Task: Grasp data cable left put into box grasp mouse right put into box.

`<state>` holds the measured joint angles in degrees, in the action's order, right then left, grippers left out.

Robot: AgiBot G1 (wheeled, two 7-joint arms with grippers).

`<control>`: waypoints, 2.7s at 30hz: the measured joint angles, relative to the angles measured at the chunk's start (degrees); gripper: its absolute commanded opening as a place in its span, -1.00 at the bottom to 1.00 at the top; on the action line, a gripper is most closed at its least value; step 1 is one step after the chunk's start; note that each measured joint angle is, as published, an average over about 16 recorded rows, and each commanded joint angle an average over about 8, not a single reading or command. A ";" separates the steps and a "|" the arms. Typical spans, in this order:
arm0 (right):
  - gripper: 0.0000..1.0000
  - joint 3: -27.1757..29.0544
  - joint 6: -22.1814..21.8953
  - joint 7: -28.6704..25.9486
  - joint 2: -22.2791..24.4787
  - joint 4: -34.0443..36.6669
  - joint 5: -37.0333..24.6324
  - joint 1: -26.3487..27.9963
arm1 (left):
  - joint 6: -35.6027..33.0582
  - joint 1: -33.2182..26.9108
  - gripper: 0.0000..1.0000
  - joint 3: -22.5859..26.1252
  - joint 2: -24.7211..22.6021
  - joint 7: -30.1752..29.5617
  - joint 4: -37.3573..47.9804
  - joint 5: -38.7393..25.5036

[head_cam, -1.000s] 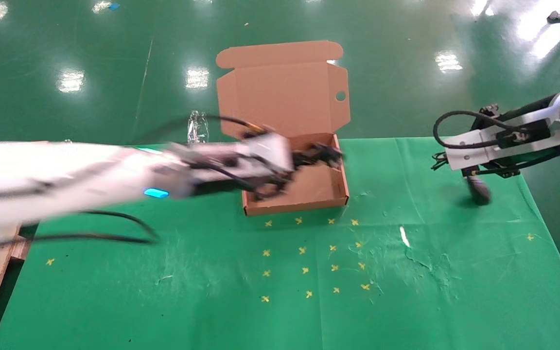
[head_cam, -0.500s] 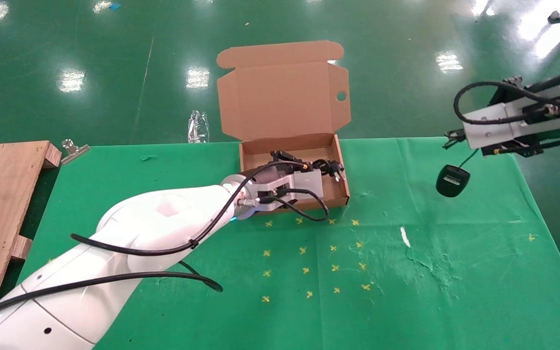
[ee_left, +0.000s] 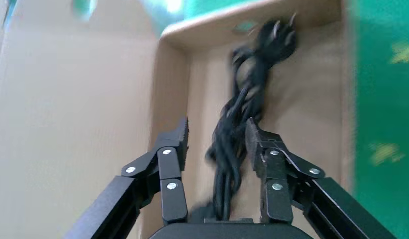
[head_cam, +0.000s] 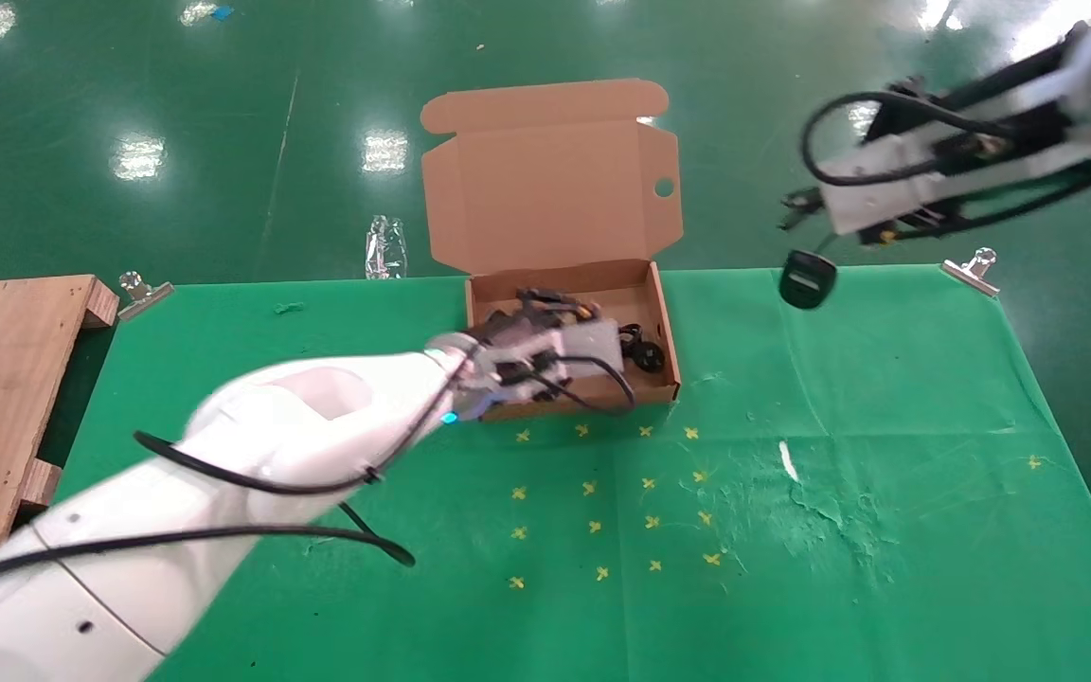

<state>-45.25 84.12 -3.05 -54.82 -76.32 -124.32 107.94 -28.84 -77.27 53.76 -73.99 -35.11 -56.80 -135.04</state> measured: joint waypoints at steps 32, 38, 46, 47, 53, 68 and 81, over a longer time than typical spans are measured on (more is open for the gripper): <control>-0.86 -6.70 -11.43 13.73 -22.30 25.42 7.46 -1.28 | 0.91 -2.06 1.00 -9.10 12.77 -11.12 -0.70 -4.86; 0.62 -7.74 -13.32 13.41 -22.40 28.99 7.67 -1.93 | 0.75 -1.95 1.00 -9.30 12.84 -11.49 -0.93 -5.39; 1.00 -7.92 -14.46 13.19 -22.44 30.16 8.02 -2.35 | 0.71 -1.91 1.00 -9.40 12.89 -11.62 -1.00 -5.60; 1.00 -7.91 -14.43 13.19 -22.42 30.11 8.01 -2.36 | 0.70 -1.91 1.00 -9.40 12.88 -11.62 -1.00 -5.59; 1.00 -7.74 -13.99 13.14 -22.20 29.58 8.07 -2.38 | 0.69 -1.90 1.00 -9.37 12.83 -11.59 -1.01 -5.51; 1.00 -2.16 -11.41 10.01 -15.84 25.30 19.16 -8.89 | 0.69 -1.90 1.00 -9.34 12.81 -11.57 -1.01 -5.44; 1.00 5.87 -8.09 5.48 -6.73 19.54 35.34 -18.47 | 0.69 -1.90 1.00 -9.34 12.81 -11.57 -1.01 -5.44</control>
<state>-39.38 76.03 2.43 -61.55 -56.79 -88.98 89.47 -28.15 -79.17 44.42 -61.18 -46.69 -57.81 -140.48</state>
